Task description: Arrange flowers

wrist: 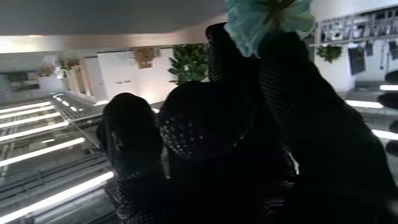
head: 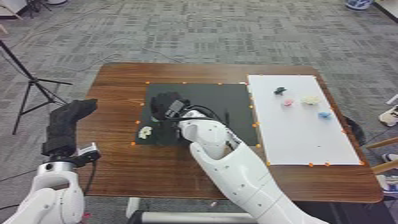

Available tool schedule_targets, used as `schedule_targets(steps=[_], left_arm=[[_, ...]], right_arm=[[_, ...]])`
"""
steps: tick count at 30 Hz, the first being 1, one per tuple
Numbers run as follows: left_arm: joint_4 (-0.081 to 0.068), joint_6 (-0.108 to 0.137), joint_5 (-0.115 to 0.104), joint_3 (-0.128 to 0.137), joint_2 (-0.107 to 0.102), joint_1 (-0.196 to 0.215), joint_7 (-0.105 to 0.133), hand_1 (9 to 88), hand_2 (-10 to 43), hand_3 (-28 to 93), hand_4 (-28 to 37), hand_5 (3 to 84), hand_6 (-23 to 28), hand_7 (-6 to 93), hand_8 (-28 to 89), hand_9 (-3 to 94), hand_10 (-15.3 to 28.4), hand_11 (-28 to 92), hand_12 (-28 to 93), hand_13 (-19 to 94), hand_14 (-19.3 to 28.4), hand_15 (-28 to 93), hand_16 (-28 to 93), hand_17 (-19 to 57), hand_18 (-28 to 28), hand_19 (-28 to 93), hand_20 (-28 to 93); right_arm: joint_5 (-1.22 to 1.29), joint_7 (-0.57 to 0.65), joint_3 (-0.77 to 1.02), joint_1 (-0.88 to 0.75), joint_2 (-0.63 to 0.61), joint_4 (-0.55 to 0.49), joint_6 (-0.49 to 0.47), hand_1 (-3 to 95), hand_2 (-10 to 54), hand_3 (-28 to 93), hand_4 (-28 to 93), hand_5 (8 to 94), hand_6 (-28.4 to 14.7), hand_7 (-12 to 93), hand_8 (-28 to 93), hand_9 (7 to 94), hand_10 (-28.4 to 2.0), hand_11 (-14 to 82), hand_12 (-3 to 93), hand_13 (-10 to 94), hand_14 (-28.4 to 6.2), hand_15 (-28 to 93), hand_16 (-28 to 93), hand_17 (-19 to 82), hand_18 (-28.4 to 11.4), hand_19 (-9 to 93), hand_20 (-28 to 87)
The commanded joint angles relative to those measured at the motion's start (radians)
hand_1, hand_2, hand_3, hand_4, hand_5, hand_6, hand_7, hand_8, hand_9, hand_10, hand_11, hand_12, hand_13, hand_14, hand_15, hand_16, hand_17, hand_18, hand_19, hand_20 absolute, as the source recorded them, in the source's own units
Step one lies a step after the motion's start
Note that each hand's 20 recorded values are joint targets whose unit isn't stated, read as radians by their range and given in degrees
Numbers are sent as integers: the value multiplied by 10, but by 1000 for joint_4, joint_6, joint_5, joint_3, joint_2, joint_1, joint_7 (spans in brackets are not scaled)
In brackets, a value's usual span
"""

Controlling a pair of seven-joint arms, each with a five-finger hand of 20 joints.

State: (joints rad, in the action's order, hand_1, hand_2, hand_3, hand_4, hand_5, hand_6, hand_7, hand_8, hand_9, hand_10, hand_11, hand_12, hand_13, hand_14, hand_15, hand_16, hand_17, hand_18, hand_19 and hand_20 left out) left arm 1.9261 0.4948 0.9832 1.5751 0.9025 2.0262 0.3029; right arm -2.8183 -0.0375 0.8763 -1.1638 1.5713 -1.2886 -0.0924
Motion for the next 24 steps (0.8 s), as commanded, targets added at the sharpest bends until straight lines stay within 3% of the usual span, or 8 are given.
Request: schedule_targets(steps=[1, 10, 14, 24], left_arm=[[5, -11, 2, -1, 10, 2, -2, 263, 245, 673, -283, 561, 23, 205, -92, 542, 139, 221, 102, 417, 156, 207, -44, 67, 84, 56, 150], [3, -19, 9, -7, 8, -8, -15, 265, 228, 674, -283, 559, 24, 204, -91, 541, 139, 222, 103, 415, 157, 207, -44, 67, 84, 54, 151], [3, -24, 12, -5, 8, -7, -19, 265, 209, 676, -283, 557, 24, 203, -91, 540, 138, 222, 103, 414, 156, 208, -44, 66, 84, 53, 151], [6, -23, 10, -6, 8, -3, -14, 270, 180, 684, -283, 554, 24, 204, -91, 538, 137, 223, 103, 414, 157, 210, -44, 66, 84, 53, 151]], right_arm=[[-30, 5, 8, -11, 6, 20, 15, 531, 55, 524, -224, 629, 38, 253, -130, 683, -54, 112, 47, 922, -15, 576, 343, 557, -192, 932, 550], [0, 13, 7, -8, -7, 4, -15, 504, 61, 538, -213, 619, 38, 256, -134, 675, -56, 113, 45, 922, -16, 575, 341, 556, -194, 932, 545], [24, 21, -8, 4, -23, -11, -30, 390, 28, 633, -194, 607, 29, 202, -121, 664, -71, 111, 48, 917, -22, 574, 344, 552, -201, 932, 546], [93, 49, -39, 56, -54, -33, -25, 340, -25, 651, -163, 574, -5, 173, -141, 625, -97, 97, 54, 912, -25, 582, 336, 548, -207, 932, 549]])
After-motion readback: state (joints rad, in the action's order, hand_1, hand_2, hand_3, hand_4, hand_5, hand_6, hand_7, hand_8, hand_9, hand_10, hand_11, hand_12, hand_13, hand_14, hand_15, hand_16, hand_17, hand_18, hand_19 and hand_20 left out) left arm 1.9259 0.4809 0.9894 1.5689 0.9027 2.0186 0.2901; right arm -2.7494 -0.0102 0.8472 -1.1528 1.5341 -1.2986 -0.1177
